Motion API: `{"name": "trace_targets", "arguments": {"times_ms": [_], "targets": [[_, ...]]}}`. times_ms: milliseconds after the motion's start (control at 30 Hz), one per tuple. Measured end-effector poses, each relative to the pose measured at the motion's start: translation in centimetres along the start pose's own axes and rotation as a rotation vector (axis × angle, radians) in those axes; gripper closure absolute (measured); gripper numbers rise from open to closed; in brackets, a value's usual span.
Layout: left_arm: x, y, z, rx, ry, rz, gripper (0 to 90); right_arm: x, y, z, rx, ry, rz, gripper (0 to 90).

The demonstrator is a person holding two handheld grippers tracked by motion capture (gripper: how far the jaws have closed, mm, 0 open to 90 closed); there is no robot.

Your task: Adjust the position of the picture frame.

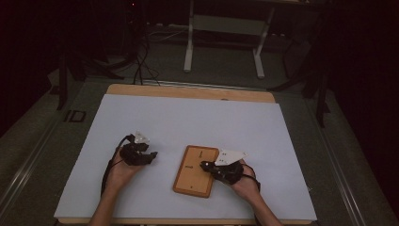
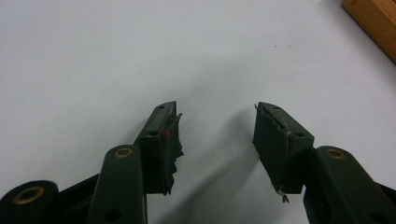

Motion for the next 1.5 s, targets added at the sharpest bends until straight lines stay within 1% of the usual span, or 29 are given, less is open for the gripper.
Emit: {"name": "trace_targets", "arguments": {"times_ms": [100,200,500,567,667,967,1167,1300,1400,1433,1500], "targets": [[0.0,0.0,0.1,-0.001,0.001,-0.002,50.0,0.3,0.1,0.6,0.0,0.021,-0.003,84.3],[0.1,0.2,0.2,0.001,0.008,-0.014,50.5,0.4,0.3,0.8,0.006,0.029,-0.008,84.3],[0.1,0.8,1.4,0.008,0.075,-0.061,54.0,0.6,0.5,1.3,0.001,0.05,-0.005,84.3],[0.0,1.0,1.7,-0.002,0.075,-0.067,55.4,0.6,0.5,1.5,-0.005,0.055,-0.003,84.3],[-0.3,1.3,2.0,-0.011,0.079,-0.082,57.6,0.6,0.4,1.8,-0.001,0.061,-0.003,84.3],[-1.2,2.2,2.9,-0.03,0.084,-0.121,62.3,0.7,0.1,2.6,0.022,0.077,0.009,84.4],[-1.3,2.3,3.2,-0.044,0.085,-0.125,66.0,0.5,0.0,3.3,0.032,0.088,0.016,84.4],[-1.3,2.6,3.6,-0.058,0.1,-0.138,70.3,0.2,-0.4,3.9,0.04,0.1,0.031,84.4],[-1.4,2.7,3.7,-0.066,0.099,-0.146,73.8,0.1,-0.7,4.3,0.046,0.106,0.041,84.4],[-1.5,2.8,3.8,-0.066,0.1,-0.154,73.8,0.0,-0.9,4.5,0.05,0.107,0.05,84.4],[-1.6,3.1,3.9,-0.074,0.103,-0.171,76.9,-0.2,-1.5,5.0,0.063,0.115,0.067,84.4]]}}
Point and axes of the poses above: each handheld gripper's, and its own axes: x roughly backward along the jaws, z roughly out of its top, y roughly to its right, the point moved 8 cm from there along -x, roughly forward along the jaws, and after that the axes turned 15 degrees about -z, right-handed, at the moved point
